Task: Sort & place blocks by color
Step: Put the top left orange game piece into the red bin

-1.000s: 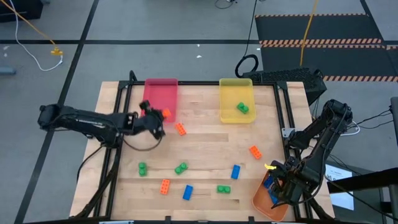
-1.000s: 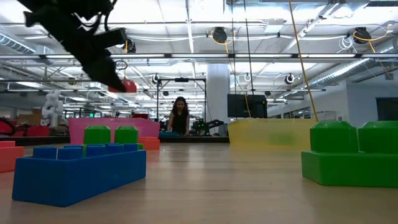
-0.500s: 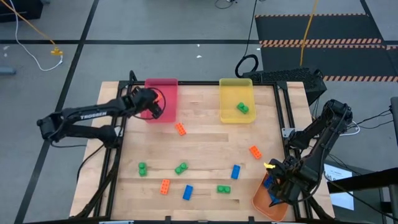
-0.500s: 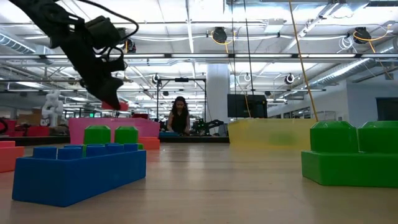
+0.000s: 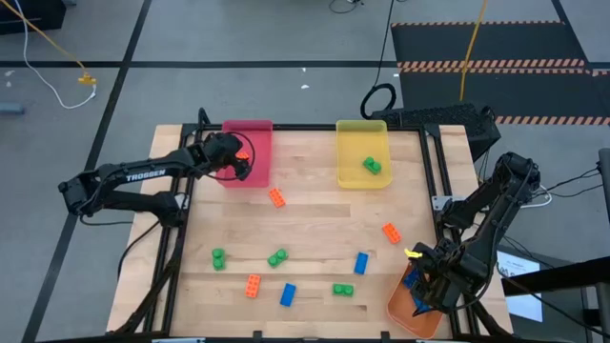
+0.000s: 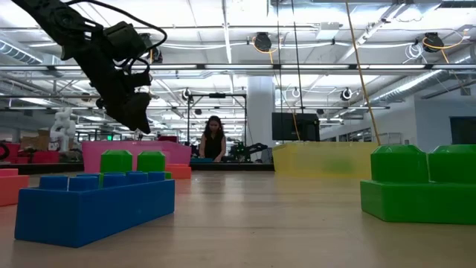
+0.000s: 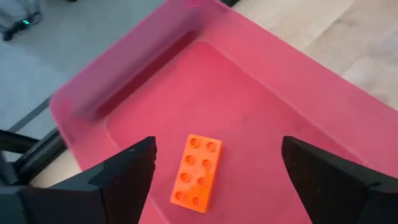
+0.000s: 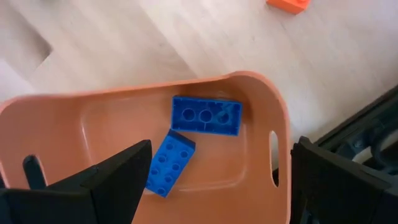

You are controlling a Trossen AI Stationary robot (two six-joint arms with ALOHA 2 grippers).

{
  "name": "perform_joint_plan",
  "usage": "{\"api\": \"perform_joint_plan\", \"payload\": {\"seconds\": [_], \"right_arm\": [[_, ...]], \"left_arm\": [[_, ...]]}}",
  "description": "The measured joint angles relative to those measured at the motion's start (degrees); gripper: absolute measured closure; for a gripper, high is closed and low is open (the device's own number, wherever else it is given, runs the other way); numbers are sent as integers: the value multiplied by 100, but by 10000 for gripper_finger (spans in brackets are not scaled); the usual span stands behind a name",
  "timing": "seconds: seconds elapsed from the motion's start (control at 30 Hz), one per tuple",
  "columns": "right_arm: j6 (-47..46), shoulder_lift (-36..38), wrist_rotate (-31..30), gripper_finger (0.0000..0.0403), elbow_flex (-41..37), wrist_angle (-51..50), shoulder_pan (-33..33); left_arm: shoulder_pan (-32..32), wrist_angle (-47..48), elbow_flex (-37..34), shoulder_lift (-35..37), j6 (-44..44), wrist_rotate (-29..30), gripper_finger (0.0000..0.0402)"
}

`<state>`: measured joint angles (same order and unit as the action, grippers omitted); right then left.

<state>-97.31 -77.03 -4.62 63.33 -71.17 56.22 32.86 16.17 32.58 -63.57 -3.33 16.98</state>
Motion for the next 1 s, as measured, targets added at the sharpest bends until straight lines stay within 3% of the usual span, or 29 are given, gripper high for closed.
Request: {"api": "perform_joint_plan", "payload": {"seconds": [0.13, 0.37, 0.73, 1.0], "right_arm": [[-46, 9, -160, 35, 0, -333, -202], [948, 158, -142, 35, 0, -587, -916], [2057, 269, -464, 35, 0, -534, -1982], [2694, 269, -459, 35, 0, -243, -2426]], "left_arm": [[-86, -32, 2, 20, 63, -257, 50], [-743, 92, 291, 105, 986, -1284, 79], [-2408, 209, 433, 47, 1986, -1418, 162], [-2590, -24, 464, -878, 2253, -1338, 196]]}}
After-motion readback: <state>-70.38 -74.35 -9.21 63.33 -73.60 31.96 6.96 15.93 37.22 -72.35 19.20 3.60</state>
